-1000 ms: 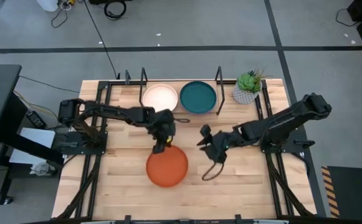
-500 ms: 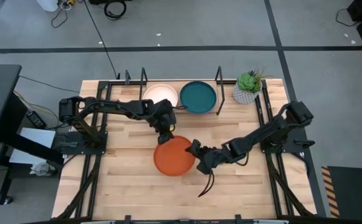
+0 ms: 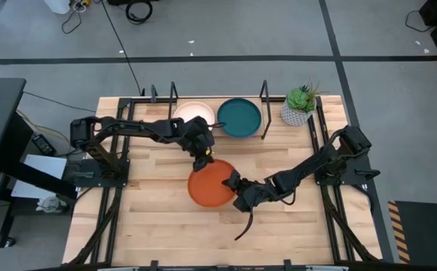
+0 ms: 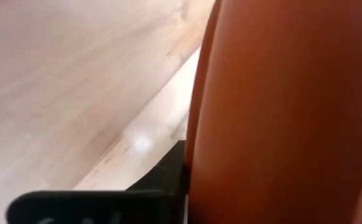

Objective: Place and stack plates onto a shelf
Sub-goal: Stack the orange plate on top of the dark green plate on the shelf

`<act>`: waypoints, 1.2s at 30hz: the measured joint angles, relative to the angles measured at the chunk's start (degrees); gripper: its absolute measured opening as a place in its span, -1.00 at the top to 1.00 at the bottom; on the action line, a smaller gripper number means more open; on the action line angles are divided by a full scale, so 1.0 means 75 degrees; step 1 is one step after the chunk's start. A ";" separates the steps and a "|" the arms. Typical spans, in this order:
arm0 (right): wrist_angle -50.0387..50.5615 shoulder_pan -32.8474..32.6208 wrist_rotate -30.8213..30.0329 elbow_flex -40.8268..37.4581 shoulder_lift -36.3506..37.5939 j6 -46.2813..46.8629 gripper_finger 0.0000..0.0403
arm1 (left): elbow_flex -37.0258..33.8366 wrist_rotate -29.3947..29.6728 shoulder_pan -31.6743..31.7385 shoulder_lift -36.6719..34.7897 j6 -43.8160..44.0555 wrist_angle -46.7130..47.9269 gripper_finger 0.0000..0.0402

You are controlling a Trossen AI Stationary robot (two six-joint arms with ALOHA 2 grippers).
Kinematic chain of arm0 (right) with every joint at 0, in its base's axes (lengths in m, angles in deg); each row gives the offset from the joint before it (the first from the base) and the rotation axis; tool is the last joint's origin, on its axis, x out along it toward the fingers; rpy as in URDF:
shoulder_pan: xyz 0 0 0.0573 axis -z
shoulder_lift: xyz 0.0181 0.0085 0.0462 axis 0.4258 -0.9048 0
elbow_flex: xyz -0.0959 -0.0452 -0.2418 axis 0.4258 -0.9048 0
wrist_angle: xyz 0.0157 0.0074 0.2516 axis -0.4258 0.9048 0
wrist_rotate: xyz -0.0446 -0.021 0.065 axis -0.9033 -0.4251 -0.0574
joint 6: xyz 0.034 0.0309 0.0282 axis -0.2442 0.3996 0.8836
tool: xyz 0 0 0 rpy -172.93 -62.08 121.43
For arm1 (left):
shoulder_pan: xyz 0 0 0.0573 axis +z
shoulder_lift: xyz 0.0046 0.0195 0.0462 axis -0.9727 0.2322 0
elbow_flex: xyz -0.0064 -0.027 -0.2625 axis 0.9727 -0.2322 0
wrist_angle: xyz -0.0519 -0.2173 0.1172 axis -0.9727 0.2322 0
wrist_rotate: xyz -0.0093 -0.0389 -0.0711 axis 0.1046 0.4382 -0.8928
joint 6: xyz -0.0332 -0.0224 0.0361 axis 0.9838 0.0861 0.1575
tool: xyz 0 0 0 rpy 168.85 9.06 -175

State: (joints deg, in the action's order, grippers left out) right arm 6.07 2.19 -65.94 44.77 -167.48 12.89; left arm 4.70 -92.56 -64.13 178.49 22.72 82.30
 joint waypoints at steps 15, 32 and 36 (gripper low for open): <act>0.0287 0.0677 -0.1414 0.0003 0.0120 0.0687 0.66 | -0.0090 0.2183 0.0279 -0.2073 -0.1569 -0.0187 -0.24; 0.1479 0.3001 -0.2785 0.0003 0.0143 0.3083 0.66 | -0.2648 0.4120 -0.0845 -0.4016 -0.1774 -0.2400 -0.21; 0.1737 0.3279 -0.2971 0.0006 0.0143 0.3245 0.63 | -0.2783 0.4124 -0.0839 -0.4120 -0.1619 -0.2423 -0.21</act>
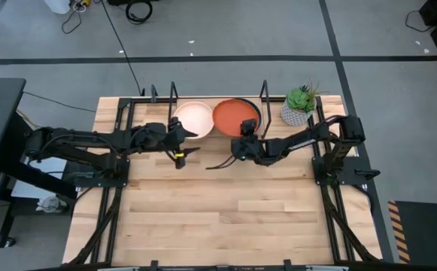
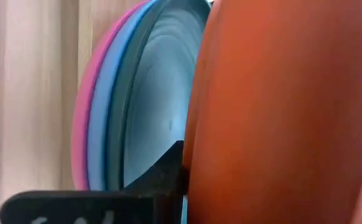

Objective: Place and stack plates onto a shelf
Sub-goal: Stack the orange plate on top of the dark green plate on the shelf

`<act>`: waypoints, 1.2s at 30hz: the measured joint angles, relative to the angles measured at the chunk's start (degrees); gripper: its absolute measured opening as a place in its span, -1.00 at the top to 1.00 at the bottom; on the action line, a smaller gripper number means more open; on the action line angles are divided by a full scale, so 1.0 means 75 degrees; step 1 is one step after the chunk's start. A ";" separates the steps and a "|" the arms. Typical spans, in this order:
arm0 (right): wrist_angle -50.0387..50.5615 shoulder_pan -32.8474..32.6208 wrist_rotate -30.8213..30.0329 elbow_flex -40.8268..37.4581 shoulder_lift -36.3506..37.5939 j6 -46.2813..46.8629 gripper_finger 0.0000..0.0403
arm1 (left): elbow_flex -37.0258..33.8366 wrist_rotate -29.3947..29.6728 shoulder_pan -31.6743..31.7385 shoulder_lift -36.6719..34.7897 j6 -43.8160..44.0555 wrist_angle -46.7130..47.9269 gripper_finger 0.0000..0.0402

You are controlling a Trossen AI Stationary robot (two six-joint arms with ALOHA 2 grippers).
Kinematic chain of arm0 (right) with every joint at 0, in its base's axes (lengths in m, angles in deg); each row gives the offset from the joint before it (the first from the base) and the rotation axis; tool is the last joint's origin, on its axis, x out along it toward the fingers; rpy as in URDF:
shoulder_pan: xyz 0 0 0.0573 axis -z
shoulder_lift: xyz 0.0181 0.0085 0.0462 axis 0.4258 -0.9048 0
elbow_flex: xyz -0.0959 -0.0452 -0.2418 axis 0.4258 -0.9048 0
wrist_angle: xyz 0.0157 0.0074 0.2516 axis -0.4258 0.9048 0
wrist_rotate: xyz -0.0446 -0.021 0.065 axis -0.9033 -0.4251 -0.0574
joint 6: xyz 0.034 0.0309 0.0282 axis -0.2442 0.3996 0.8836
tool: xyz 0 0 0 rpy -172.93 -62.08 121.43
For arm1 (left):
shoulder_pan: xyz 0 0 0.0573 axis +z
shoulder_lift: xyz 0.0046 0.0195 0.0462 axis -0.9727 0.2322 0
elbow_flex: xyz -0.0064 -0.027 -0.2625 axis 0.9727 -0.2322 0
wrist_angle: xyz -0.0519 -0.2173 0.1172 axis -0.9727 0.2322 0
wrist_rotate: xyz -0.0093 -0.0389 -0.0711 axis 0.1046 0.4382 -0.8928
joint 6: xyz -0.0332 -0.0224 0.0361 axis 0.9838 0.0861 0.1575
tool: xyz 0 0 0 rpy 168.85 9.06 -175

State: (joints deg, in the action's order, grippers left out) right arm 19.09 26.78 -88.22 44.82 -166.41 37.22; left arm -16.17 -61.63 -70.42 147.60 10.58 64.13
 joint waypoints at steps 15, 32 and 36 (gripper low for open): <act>0.0950 0.0366 0.1032 0.0332 0.0305 0.0348 -0.06 | -0.0009 -0.0003 -0.0003 0.0004 0.0187 0.0074 -0.21; 0.3235 0.0589 0.3302 0.1213 0.1134 0.1952 -0.09 | -0.0009 -0.0040 -0.0007 0.0010 0.0312 0.0140 -0.21; 0.3430 0.0636 0.3886 0.1212 0.1134 0.2407 -0.07 | -0.0009 -0.0168 -0.0104 0.0010 0.0394 0.0178 -0.21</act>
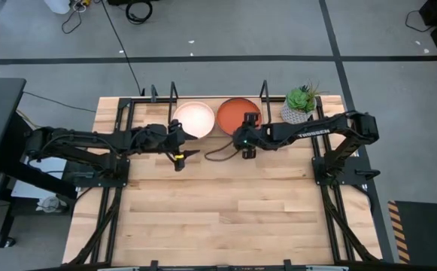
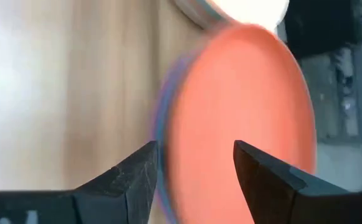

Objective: Place and stack plates onto a shelf
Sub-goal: Stack the orange plate on top of the dark green plate on the shelf, then return to Home Position

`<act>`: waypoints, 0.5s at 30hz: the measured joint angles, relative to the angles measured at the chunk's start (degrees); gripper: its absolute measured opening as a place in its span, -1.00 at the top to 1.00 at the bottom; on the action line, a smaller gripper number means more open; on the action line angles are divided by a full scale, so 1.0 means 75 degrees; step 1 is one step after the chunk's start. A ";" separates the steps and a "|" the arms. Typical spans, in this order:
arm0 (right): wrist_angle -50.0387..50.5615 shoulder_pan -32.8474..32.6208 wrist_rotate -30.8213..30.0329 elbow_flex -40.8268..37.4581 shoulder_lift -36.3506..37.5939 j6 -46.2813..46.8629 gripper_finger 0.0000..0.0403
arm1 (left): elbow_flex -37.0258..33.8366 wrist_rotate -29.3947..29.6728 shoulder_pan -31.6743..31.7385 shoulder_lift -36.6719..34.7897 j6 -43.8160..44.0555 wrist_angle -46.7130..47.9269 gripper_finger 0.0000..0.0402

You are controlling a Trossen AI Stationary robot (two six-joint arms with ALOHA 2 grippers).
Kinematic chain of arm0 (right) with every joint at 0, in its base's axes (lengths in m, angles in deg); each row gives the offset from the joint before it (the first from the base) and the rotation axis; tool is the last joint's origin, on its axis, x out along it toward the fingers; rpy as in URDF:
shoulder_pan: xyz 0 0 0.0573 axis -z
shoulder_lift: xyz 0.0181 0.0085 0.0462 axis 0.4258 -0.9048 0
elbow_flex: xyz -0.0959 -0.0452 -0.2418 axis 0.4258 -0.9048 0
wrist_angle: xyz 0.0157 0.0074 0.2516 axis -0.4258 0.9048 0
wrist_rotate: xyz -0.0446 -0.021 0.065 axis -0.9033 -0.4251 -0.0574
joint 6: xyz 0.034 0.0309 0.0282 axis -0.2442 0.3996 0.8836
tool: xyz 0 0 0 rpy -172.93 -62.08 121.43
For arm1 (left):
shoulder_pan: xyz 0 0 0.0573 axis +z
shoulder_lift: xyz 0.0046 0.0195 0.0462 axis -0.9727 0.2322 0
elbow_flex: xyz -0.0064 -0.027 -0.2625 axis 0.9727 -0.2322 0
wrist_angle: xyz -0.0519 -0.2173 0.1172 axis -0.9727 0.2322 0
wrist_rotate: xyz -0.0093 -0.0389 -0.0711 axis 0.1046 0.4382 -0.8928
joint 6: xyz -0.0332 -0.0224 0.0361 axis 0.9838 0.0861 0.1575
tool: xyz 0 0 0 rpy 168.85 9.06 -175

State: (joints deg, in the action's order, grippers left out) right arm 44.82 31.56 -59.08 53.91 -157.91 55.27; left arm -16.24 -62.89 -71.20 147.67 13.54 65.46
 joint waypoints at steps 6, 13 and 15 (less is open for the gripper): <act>0.0349 -0.0281 0.0281 0.0200 0.0069 0.0489 -0.03 | 0.0000 -0.0018 -0.0024 0.0000 -0.0008 0.0017 -0.21; -0.0050 -0.0009 -0.0039 0.0286 0.0077 -0.0006 -0.01 | 0.0000 -0.0016 -0.0025 0.0003 -0.0024 -0.0055 -0.21; 0.0007 0.0186 0.0409 0.0286 0.0082 0.0091 -0.01 | 0.0000 -0.0042 -0.0027 0.0003 0.0036 -0.0013 -0.21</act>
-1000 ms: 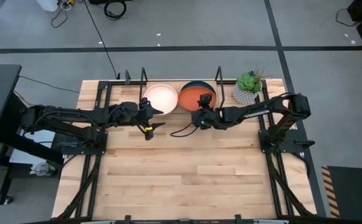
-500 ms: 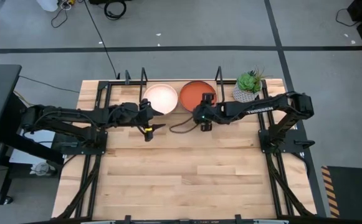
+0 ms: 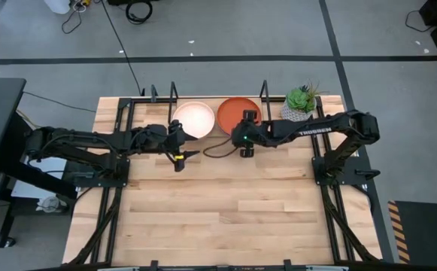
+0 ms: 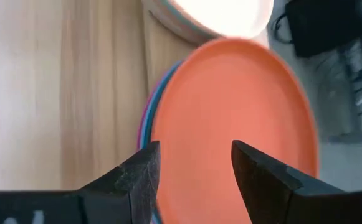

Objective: Place and stack plates onto a shelf
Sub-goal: Return to Home Position

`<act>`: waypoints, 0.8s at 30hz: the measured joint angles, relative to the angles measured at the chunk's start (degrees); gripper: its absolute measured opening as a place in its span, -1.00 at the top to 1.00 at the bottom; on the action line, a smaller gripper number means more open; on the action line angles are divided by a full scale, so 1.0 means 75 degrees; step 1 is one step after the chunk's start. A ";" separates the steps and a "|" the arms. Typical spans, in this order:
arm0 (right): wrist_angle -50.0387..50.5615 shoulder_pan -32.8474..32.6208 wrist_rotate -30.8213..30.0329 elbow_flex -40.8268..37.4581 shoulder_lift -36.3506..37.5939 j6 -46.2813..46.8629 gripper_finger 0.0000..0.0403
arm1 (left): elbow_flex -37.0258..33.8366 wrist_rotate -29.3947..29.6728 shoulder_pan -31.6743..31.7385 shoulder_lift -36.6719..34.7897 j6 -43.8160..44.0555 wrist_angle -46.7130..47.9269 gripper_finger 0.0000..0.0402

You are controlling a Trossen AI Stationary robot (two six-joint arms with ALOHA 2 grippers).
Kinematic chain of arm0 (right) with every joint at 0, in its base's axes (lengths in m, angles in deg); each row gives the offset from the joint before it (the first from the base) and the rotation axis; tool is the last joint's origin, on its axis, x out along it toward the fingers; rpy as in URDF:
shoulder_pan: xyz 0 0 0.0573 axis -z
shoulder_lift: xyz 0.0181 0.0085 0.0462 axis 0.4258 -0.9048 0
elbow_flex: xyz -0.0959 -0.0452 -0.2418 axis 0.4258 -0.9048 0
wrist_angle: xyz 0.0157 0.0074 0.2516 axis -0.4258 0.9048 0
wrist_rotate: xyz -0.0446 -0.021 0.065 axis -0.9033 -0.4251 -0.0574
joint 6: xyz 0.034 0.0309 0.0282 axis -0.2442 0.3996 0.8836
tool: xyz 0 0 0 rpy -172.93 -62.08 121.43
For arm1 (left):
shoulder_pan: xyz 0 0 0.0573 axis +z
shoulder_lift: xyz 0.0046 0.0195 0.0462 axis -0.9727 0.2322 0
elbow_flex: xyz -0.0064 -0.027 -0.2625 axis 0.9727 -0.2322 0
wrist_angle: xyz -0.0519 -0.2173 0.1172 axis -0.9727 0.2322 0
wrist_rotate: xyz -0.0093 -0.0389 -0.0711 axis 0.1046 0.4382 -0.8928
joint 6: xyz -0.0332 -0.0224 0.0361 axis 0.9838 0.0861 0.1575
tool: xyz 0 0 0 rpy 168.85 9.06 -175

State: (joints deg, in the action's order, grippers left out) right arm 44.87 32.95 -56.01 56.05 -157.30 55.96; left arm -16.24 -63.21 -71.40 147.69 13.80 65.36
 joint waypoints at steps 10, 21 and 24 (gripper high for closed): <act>-0.0409 -0.0265 0.1190 -0.0361 0.0795 0.0998 0.08 | -0.0337 -0.0071 -0.0702 -0.0217 -0.0379 -0.0272 -0.21; -0.2723 -0.1152 0.2165 -0.2847 0.3151 0.1995 0.21 | -0.1895 -0.0052 -0.1041 -0.1333 -0.0171 -0.1906 -0.21; -0.3171 -0.1258 0.2167 -0.3582 0.3853 0.2222 0.22 | -0.2207 -0.0053 -0.1041 -0.1788 -0.0051 -0.1887 -0.21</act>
State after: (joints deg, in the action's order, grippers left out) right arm 21.09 23.52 -39.76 29.19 -128.40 72.63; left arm -32.79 -63.61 -79.21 134.28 13.42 51.22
